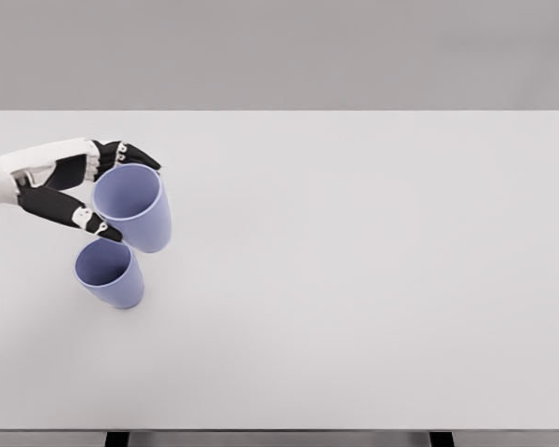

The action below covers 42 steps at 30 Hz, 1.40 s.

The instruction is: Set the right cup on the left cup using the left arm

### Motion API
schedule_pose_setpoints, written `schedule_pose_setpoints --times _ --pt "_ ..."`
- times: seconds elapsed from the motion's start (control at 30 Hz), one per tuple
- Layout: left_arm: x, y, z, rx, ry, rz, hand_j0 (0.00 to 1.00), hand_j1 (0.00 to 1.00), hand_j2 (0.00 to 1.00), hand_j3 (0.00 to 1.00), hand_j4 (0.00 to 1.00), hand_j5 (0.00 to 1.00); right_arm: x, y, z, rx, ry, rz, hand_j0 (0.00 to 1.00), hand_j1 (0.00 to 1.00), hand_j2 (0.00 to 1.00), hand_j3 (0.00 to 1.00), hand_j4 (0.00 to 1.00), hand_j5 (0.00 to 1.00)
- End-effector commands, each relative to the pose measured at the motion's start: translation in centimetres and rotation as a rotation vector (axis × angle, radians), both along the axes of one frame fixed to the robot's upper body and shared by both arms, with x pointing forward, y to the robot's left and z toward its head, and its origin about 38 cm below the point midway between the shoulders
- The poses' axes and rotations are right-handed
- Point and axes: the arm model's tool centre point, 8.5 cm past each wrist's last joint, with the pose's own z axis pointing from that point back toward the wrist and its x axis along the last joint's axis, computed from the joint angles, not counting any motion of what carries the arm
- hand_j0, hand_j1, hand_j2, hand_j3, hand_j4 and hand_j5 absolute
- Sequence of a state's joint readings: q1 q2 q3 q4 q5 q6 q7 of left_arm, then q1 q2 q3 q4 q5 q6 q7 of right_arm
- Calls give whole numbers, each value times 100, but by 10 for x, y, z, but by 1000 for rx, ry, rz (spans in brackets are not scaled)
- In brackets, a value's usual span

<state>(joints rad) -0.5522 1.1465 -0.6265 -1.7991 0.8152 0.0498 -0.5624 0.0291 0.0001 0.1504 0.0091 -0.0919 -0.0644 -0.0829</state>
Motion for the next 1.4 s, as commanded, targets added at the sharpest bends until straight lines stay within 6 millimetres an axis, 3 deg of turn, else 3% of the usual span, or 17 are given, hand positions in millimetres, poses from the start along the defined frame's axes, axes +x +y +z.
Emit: schedule_pose_setpoints --times 0.0,0.73,1.37 --pt "-1 5 3 0 5 8 68 68 68 68 68 68 0 0 0 0 0 0 100 100 100 100 100 100" --pt "-9 28 10 16 46 54 68 68 68 68 68 68 0 0 0 0 0 0 100 100 100 100 100 100" --pt "-20 48 4 41 108 96 68 68 68 68 68 68 0 0 0 0 0 0 100 100 100 100 100 100"
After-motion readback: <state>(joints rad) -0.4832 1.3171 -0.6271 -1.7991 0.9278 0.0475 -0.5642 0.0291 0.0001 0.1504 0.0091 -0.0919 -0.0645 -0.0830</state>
